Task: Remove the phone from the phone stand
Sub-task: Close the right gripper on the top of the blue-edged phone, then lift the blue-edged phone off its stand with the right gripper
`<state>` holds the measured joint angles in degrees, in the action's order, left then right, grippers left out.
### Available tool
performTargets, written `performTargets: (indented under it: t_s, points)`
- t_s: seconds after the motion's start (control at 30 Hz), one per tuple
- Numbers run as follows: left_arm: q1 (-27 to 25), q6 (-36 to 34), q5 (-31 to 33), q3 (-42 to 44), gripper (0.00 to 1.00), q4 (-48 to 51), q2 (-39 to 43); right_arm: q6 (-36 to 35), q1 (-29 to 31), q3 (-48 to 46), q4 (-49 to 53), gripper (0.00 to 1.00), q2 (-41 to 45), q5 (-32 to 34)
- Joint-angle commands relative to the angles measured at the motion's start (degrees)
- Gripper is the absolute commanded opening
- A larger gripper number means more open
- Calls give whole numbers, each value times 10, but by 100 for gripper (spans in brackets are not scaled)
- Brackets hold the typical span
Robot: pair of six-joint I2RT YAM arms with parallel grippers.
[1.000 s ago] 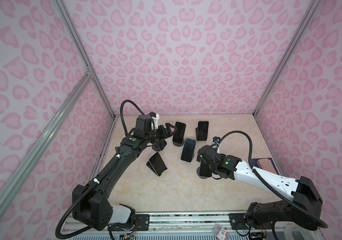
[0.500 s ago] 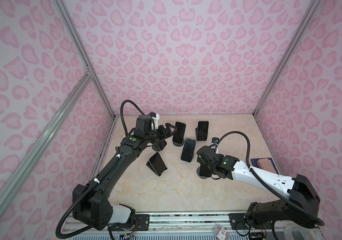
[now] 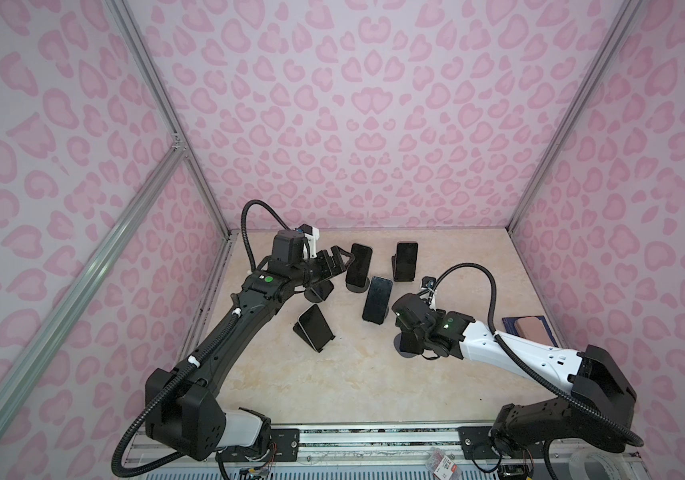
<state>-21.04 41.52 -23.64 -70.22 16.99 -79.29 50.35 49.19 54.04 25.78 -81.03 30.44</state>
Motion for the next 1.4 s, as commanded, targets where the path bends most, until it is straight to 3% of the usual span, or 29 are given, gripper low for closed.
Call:
performTargets:
  t_s: [0.0, 0.6, 1.07, 1.37]
  points:
    - [0, 2, -4, -1, 95, -15, -2, -1, 0, -4, -9, 80, -6, 11]
    - [1, 1, -4, 0, 95, -16, -6, -29, 0, -24, -36, 68, 25, -3]
    - [1, -5, 2, -2, 94, -13, 5, -57, 1, -18, -38, 66, 56, -14]
    - [2, -8, 4, -3, 94, -13, 12, -72, 0, -19, -27, 65, 95, 12]
